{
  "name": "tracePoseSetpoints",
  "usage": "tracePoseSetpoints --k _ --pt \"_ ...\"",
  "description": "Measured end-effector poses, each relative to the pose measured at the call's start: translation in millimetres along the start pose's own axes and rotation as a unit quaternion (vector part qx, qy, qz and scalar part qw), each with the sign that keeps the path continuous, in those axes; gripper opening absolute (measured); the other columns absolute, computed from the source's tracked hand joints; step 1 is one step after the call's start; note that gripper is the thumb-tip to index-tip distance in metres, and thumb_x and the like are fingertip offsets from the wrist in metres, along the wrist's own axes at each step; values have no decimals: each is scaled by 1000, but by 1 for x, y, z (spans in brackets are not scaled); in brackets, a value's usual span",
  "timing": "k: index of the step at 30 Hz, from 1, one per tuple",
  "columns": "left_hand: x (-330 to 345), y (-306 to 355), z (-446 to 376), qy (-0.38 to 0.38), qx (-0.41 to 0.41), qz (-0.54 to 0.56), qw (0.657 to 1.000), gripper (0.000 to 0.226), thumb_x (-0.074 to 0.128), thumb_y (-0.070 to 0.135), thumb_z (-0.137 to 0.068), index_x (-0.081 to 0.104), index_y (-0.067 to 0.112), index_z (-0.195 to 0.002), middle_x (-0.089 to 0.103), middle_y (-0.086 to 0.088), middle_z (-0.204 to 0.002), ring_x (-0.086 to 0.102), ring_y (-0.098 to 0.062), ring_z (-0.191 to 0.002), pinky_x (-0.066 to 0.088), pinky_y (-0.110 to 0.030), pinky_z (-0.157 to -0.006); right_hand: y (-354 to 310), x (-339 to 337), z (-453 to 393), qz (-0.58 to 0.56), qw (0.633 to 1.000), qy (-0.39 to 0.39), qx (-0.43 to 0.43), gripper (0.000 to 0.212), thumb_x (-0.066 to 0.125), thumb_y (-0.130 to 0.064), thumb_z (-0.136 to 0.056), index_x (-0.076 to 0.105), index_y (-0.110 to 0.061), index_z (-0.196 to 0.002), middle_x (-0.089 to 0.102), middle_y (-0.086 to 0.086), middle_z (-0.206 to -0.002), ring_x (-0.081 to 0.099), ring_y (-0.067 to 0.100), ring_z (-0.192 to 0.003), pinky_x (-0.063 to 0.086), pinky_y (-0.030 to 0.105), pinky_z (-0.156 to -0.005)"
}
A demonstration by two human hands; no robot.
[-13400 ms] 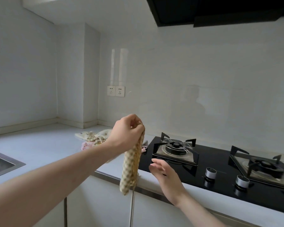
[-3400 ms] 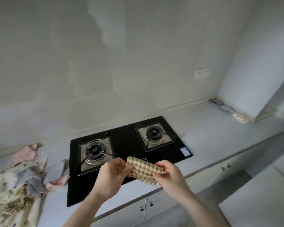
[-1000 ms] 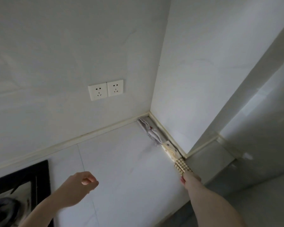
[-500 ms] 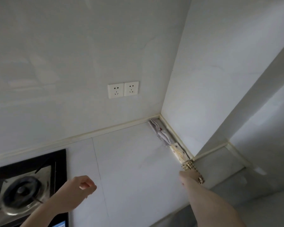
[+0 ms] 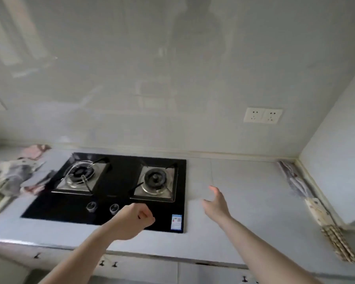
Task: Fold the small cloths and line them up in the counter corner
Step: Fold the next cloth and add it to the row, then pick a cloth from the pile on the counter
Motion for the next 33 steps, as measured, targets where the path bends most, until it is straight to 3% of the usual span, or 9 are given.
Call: tracePoseSetpoints --k 4,6,8,11,16,20,22,29,33 --pt "-41 -81 71 69 -56 20 996 14 66 44 -87 73 33 -94 73 11 -96 71 -9 -87 61 -30 -79 -88 108 66 -4 989 -121 -85 67 64 -25 -76 48 -36 -140 69 -1 -112 68 18 -88 56 33 -83" --pt "-61 -122 102 107 -84 23 990 11 66 43 -87 72 34 -92 71 14 -97 69 -8 -85 60 -30 -79 -124 155 104 11 975 -182 -126 58 66 -19 -85 48 -40 -135 71 -6 -109 68 11 -79 52 25 -76" --pt "-80 -159 127 140 -105 26 984 9 66 43 -88 71 36 -91 70 16 -98 67 -5 -87 59 -30 -83 -155 197 132 30 955 -232 -180 57 66 -18 -90 46 -36 -140 58 -13 -130 65 8 -100 52 23 -85" --pt "-112 -203 164 196 -131 43 971 8 67 40 -90 68 36 -97 68 18 -100 66 -3 -90 56 -25 -81 -197 247 158 78 928 -273 -241 58 66 -21 -91 46 -37 -144 46 -17 -141 54 9 -126 50 30 -102" --pt "-158 -273 207 266 -177 49 946 11 67 38 -91 65 38 -101 64 23 -101 64 1 -86 53 -20 -77 -250 326 173 102 896 -328 -281 55 66 -27 -92 45 -46 -139 48 -15 -144 48 6 -131 47 38 -110" --pt "-199 -317 222 306 -208 40 928 17 69 36 -89 60 44 -101 60 25 -103 59 3 -91 45 -17 -81 -282 387 176 123 871 -363 -307 56 65 -24 -95 43 -42 -143 48 -11 -147 44 4 -127 49 31 -103" --pt "-221 -337 227 324 -221 41 919 18 70 34 -88 61 44 -101 61 23 -104 61 1 -93 45 -18 -80 -298 413 176 134 862 -370 -318 56 65 -25 -94 44 -41 -143 47 -12 -147 44 4 -128 52 35 -102" --pt "-271 -398 235 358 -240 58 901 20 72 33 -85 66 42 -102 58 17 -109 64 -2 -91 53 -27 -85 -348 492 175 157 835 -395 -349 57 63 -25 -94 43 -38 -145 45 -12 -148 44 5 -132 46 16 -81" --pt "-296 -433 227 341 -242 48 907 19 72 36 -86 60 47 -96 55 17 -109 64 -1 -91 52 -24 -85 -364 533 169 164 834 -397 -345 57 62 -25 -93 43 -37 -146 47 -10 -144 44 4 -129 48 21 -91"
Point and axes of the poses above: each hand's wrist, its own z-axis away from the middle knuckle, its own x-axis out of the palm, y = z × x, the point moved 10 cm from there along -z, towards the middle knuckle
